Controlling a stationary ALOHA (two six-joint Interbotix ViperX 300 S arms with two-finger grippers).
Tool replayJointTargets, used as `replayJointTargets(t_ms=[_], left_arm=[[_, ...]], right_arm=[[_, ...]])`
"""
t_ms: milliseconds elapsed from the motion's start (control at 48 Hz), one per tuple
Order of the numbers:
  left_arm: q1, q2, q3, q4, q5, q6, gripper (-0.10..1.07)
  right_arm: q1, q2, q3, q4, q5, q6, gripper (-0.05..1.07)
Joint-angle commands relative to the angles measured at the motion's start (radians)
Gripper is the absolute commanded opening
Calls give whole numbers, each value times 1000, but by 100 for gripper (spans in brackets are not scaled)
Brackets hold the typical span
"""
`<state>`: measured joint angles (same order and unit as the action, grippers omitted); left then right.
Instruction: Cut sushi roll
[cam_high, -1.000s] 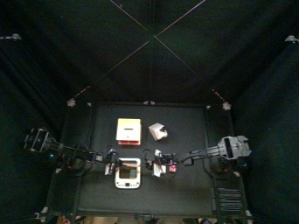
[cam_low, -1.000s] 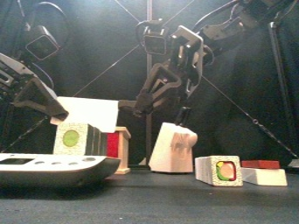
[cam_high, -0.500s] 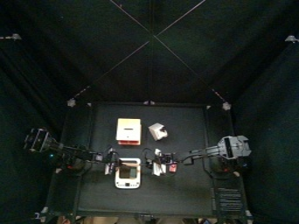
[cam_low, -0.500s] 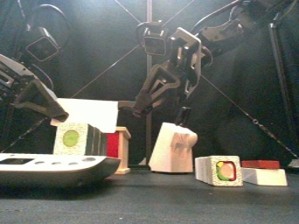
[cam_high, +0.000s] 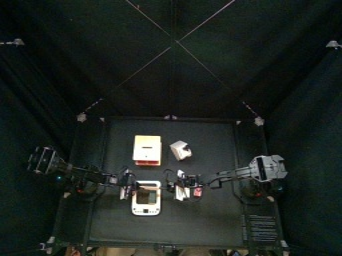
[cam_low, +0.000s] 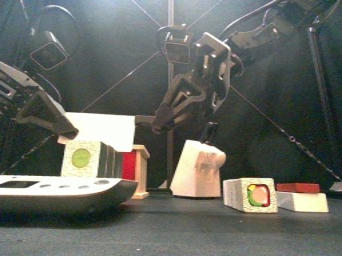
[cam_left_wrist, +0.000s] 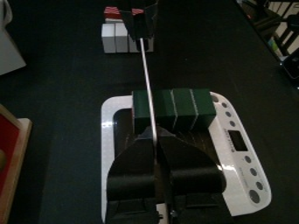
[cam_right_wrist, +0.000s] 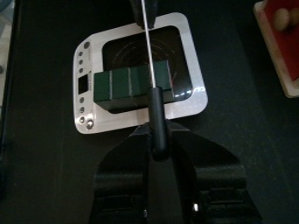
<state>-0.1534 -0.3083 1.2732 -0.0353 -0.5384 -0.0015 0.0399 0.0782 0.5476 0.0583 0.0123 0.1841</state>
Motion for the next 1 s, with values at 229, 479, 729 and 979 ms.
replayJointTargets(t_ms=[229,479,729,979], left_arm=[[-41,-8,-23,-23,12,3,27],[-40,-2,-25,-25,12,3,27],[-40,0,-25,-25,12,5,27],[-25,0,-25,-23,12,6,27]], right_arm=[[2,-35,-12,0,-11,3,52],[-11,-38,-12,-8,-14,2,52],[-20,-38,-17,-21,-14,2,52],[-31,-40,-21,-29,-14,2,52]])
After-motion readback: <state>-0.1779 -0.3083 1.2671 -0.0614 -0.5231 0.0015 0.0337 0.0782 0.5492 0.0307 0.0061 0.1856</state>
